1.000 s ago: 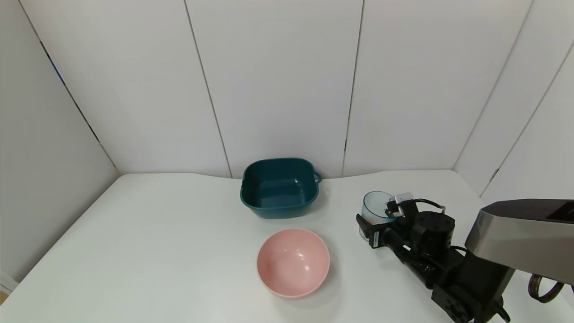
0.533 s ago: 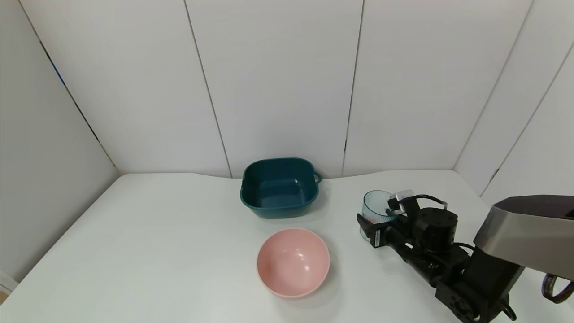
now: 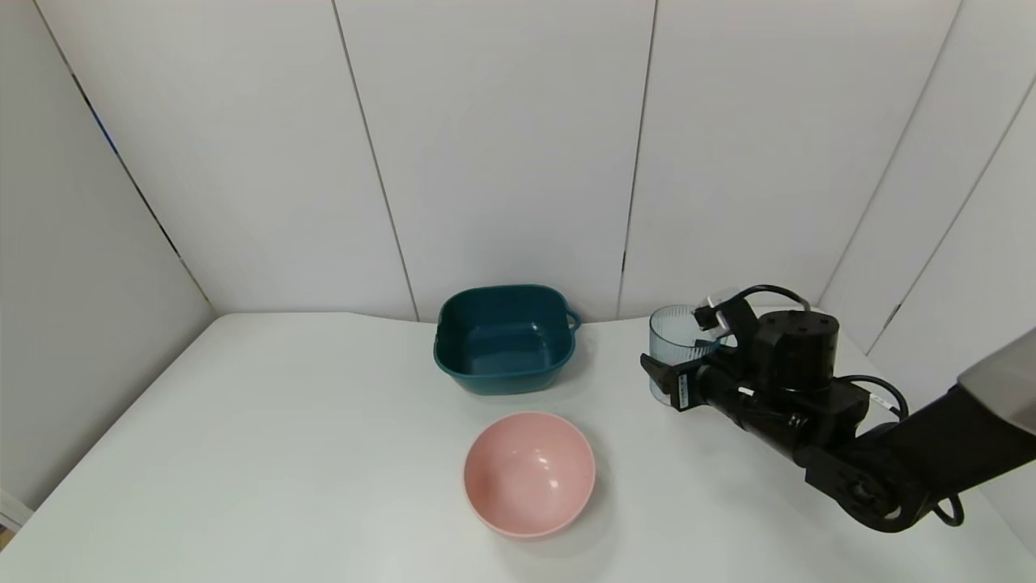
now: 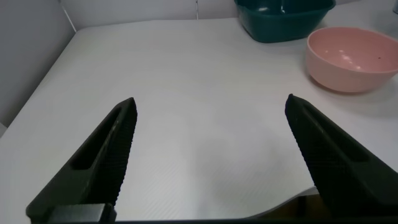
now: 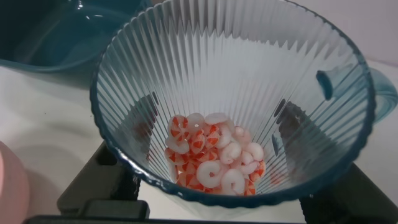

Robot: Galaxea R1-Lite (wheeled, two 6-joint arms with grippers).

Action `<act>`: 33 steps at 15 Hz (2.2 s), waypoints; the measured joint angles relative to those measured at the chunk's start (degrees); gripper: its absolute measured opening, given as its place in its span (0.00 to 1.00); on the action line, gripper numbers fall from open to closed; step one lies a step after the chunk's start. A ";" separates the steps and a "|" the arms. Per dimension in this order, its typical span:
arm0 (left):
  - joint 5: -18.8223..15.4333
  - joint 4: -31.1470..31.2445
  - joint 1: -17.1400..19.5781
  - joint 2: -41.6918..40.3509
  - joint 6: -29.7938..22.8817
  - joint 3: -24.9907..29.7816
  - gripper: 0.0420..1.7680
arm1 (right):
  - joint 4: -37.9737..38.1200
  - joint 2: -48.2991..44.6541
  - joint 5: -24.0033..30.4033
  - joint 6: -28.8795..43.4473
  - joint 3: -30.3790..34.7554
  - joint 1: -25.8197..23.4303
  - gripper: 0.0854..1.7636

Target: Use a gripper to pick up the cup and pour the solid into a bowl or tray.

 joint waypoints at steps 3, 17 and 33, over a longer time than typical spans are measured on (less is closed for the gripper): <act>0.00 0.00 0.00 0.00 0.02 0.00 0.97 | 6.08 -2.56 -0.07 -4.96 -3.51 1.07 0.77; 0.00 0.00 0.00 0.00 0.02 0.00 0.97 | 23.02 -4.27 -6.63 -23.21 -9.70 9.12 0.77; 0.00 0.00 0.00 0.00 0.02 0.00 0.97 | 27.94 -4.84 -25.62 -42.47 -12.54 19.41 0.77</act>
